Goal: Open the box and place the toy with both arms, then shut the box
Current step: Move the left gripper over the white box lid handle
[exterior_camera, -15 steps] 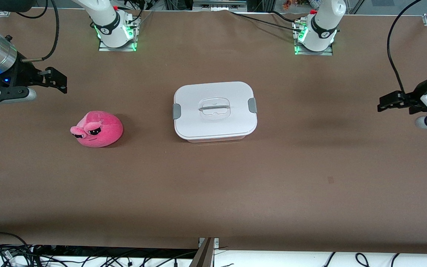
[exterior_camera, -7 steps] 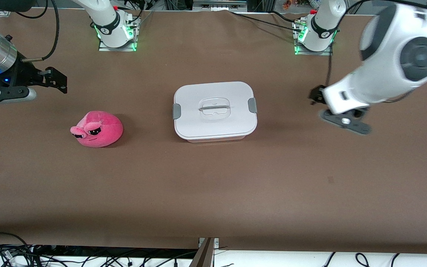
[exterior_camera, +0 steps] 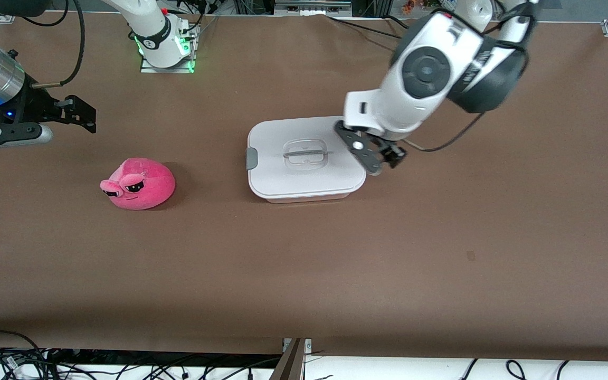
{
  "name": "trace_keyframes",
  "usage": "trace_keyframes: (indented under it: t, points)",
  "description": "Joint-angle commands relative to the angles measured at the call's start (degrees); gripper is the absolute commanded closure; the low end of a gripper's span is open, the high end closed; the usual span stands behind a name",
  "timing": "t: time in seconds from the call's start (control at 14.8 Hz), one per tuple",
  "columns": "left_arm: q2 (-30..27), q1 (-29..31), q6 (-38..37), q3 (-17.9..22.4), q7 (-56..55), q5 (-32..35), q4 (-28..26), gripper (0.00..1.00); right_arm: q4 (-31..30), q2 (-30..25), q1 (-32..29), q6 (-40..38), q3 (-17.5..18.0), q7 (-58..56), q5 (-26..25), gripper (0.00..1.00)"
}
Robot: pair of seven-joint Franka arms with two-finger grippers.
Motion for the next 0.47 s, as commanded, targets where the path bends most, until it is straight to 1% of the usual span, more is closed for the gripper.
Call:
trace_keyframes:
  t: [0.0, 0.2, 0.34, 0.4]
  points:
    - [2.90, -3.34, 4.95, 0.60, 7.75, 1.60, 0.23, 0.00, 1.41, 0.50, 0.32, -0.44, -0.02, -0.39, -0.75, 0.00]
    - [3.52, -7.82, 9.96, 0.60, 8.81, 5.20, -2.14, 0.00, 1.41, 0.50, 0.32, -0.44, -0.02, -0.31, -0.75, 0.00]
    - [4.74, -9.06, 11.99, 0.52, 8.90, 8.89, -2.33, 0.00, 1.41, 0.50, 0.41, -0.44, -0.02, -0.39, -0.75, 0.00]
    - [5.36, -9.85, 12.87, 0.52, 9.16, 9.69, -2.33, 0.00, 1.41, 0.50, 0.41, -0.27, -0.02, -0.39, -0.84, 0.00]
